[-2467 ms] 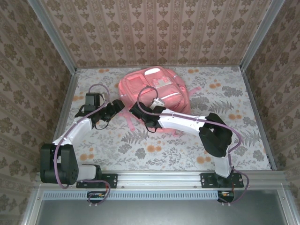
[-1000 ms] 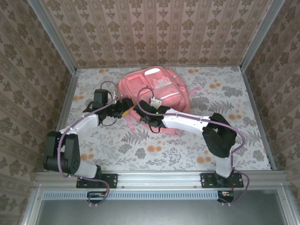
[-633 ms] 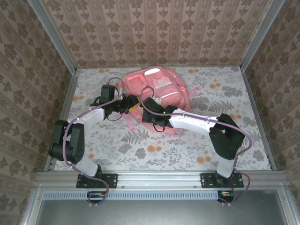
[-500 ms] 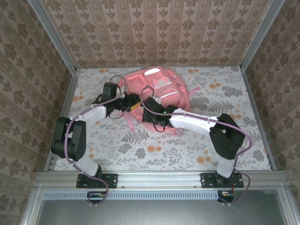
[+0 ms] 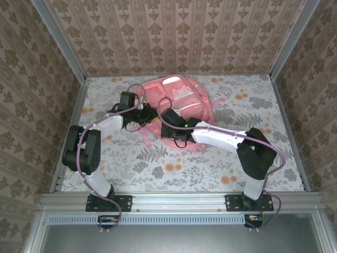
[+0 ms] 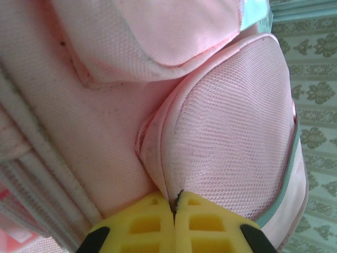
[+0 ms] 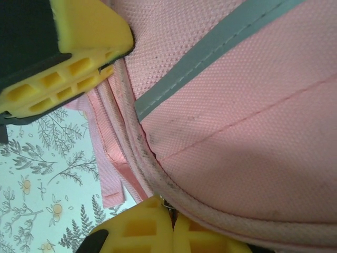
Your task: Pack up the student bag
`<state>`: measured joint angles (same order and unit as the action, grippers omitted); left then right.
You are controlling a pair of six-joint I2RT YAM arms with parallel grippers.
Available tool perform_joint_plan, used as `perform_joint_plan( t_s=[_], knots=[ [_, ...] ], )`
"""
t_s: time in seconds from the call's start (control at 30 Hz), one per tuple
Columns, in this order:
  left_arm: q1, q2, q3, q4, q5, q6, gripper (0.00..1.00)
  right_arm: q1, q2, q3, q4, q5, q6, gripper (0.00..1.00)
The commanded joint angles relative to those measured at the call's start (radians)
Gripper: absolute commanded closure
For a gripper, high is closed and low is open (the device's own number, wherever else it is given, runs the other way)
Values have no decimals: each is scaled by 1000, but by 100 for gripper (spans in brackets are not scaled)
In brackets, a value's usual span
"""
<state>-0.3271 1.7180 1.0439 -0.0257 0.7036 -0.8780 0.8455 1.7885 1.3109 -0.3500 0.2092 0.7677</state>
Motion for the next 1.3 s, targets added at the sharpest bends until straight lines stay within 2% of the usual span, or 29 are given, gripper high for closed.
perform_joint_plan(
  t_s=[0.0, 0.2, 0.5, 0.57, 0.67, 0.73, 0.83, 0.9, 1.07, 1.2, 1.27],
  knots=[
    [9, 25, 35, -35, -108, 60, 100, -8, -91, -29, -99, 68, -67, 100],
    [23, 32, 56, -65, -165, 137, 100, -47, -161, -106, -145, 108, -131, 97],
    [46, 73, 121, -88, -172, 172, 100, -115, -183, -123, -140, 114, -170, 99],
    [54, 70, 131, -98, -175, 178, 100, -116, -176, -113, -124, 83, -185, 100],
    [73, 44, 125, -116, -176, 169, 100, -107, -149, -102, -33, -70, -207, 100],
    [92, 1, 98, -125, -183, 150, 82, -95, -106, -79, 29, -185, -212, 100],
    [125, -84, 24, -126, -192, 115, 58, -73, -25, -7, 73, -280, -210, 100],
    [140, -147, -25, -127, -191, 95, 51, -62, 23, 46, 90, -318, -209, 100],
    [147, -257, -141, -68, -123, 5, 46, -57, 129, 167, 112, -399, -199, 100],
    [131, -265, -203, 78, -15, -95, 45, -57, 149, 202, 95, -396, -210, 100],
    [113, -255, -201, 107, -1, -113, 45, -59, 145, 202, 83, -396, -224, 100]
  ],
)
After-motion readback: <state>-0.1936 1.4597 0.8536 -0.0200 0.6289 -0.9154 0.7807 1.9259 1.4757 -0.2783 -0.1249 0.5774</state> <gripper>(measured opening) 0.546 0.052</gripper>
